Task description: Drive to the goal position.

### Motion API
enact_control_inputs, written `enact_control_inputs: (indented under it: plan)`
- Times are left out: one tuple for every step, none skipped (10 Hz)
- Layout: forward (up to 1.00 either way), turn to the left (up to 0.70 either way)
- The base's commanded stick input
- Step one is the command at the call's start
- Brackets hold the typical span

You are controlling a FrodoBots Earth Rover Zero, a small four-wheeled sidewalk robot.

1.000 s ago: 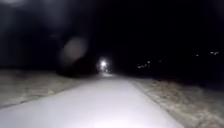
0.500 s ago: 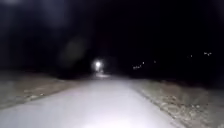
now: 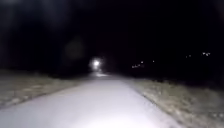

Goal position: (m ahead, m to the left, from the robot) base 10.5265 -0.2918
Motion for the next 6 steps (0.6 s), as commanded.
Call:
enact_control_inputs:
  plan:
    - [1.0, 0.0]
    - [1.0, 0.0]
    - [1.0, 0.0]
    - [1.0, 0.0]
    - [1.0, 0.0]
    - [1.0, 0.0]
